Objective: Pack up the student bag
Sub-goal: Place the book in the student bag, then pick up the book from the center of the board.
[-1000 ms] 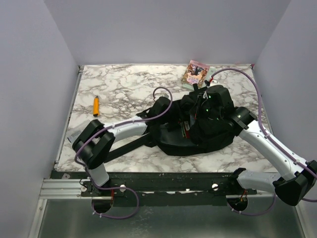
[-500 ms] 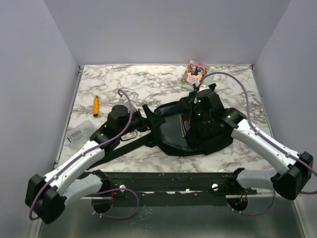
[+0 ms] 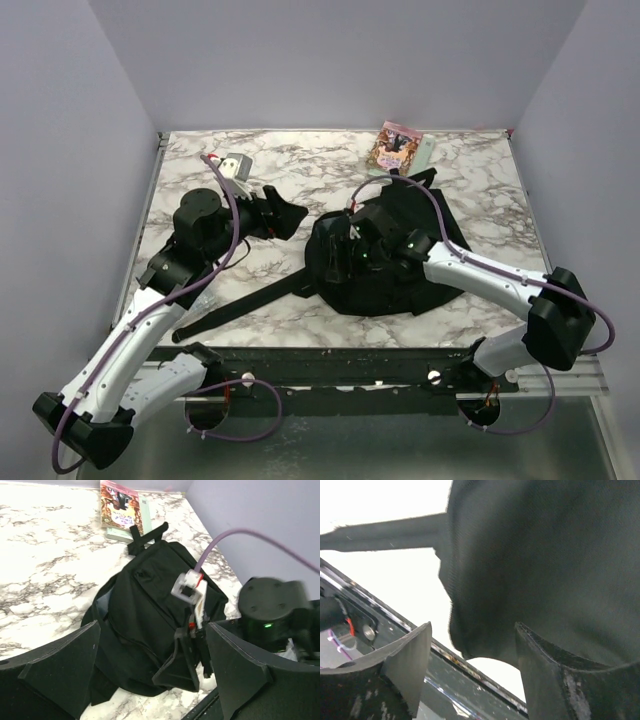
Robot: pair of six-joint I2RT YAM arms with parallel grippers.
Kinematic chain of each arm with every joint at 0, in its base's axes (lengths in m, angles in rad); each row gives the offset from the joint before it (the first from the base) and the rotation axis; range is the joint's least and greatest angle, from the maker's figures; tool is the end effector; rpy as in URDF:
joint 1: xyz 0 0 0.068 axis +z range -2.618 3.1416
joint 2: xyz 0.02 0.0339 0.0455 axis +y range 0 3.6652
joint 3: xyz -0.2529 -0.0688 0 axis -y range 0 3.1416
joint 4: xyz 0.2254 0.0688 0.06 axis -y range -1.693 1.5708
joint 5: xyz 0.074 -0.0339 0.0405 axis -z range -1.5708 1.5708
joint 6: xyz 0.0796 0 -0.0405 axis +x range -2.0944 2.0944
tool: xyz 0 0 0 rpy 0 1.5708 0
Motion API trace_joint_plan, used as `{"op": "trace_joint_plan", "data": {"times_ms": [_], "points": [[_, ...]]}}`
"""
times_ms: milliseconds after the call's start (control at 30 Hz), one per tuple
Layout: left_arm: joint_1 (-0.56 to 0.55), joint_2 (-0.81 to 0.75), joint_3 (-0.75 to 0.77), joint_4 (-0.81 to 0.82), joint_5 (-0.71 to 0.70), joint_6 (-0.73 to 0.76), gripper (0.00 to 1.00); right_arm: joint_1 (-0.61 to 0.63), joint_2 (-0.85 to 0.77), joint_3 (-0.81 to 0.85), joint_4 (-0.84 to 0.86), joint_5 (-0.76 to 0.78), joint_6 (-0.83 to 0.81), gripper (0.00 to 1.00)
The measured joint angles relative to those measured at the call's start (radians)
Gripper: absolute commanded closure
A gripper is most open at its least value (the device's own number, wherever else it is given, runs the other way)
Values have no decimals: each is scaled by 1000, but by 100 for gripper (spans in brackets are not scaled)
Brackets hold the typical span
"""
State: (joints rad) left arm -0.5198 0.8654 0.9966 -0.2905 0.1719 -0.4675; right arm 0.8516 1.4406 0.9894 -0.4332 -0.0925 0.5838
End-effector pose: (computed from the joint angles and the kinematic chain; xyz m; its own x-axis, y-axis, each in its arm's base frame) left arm 0.1860 -0.1222 0.3708 -0.4095 -0.2772 -0.8692 0.5057 0.7240 -0.4692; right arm 0.2009 0.2406 0.2014 -0.8594 -0.1483 -0.4894 -0.3763 0.8313 0.4089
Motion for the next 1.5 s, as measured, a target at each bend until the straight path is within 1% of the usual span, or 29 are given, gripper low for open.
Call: {"op": "trace_joint_plan", "data": {"times_ms": [133,267,367,533,700,867,1033,1233,1500], "points": [[0,31,26,-2,-16,32,10,-5,22,159,-14,34,-22,16],[-26,30,27,-10,-72,82,10,-29,65,338,13,142,-85,14],[-40,8,20,-11,-117,114,10,-71,138,439,40,257,-160,13],[-56,-60,-34,-10,-216,153,10,-146,368,612,76,433,-328,13],[-75,-84,-45,-16,-298,169,10,-192,620,768,114,579,-543,12],[-85,-93,-49,-14,-339,182,10,-211,853,965,143,686,-729,12],[-85,-92,-58,-15,-352,189,10,-227,1014,1127,177,763,-883,11],[-90,-92,-58,-15,-367,192,10,-253,1135,1219,230,833,-1045,11],[-91,-83,-58,-15,-370,192,10,-296,1219,1252,288,882,-1188,12]]}}
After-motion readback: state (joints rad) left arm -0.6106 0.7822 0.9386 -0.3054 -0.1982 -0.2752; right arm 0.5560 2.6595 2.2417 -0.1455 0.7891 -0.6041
